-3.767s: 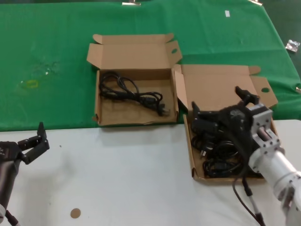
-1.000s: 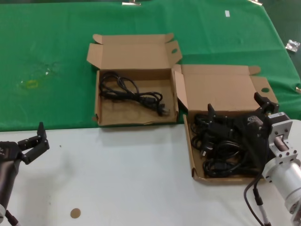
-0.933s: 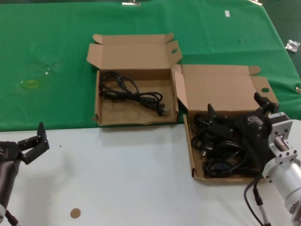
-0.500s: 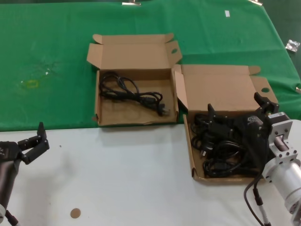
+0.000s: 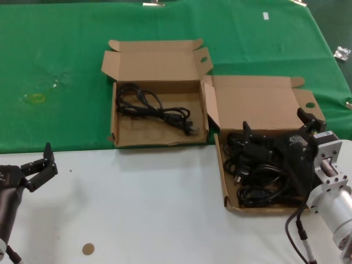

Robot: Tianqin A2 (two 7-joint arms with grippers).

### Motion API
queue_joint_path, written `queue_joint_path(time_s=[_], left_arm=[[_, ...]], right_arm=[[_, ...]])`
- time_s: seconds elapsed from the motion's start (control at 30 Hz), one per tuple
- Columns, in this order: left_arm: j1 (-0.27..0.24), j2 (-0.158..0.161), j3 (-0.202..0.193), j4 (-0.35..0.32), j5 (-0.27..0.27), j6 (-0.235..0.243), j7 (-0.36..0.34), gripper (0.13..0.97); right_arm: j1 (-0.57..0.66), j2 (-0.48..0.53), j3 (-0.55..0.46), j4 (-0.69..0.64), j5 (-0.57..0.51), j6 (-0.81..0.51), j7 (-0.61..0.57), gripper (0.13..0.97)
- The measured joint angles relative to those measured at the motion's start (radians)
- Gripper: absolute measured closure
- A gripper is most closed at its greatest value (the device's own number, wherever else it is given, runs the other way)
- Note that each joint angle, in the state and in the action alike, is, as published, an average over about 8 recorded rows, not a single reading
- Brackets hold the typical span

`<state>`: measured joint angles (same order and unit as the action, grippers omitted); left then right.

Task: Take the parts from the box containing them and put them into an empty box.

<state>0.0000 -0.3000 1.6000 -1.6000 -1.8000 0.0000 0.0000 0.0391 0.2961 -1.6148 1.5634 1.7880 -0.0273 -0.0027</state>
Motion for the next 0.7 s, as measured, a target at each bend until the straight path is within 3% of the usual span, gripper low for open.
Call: queue_joint_path(time_s=[0.7], left_arm=[[0.000, 0.000, 0.000, 0.000, 0.000, 0.000, 0.000, 0.132]], right_arm=[[0.000, 0.000, 0.000, 0.000, 0.000, 0.000, 0.000, 0.129]])
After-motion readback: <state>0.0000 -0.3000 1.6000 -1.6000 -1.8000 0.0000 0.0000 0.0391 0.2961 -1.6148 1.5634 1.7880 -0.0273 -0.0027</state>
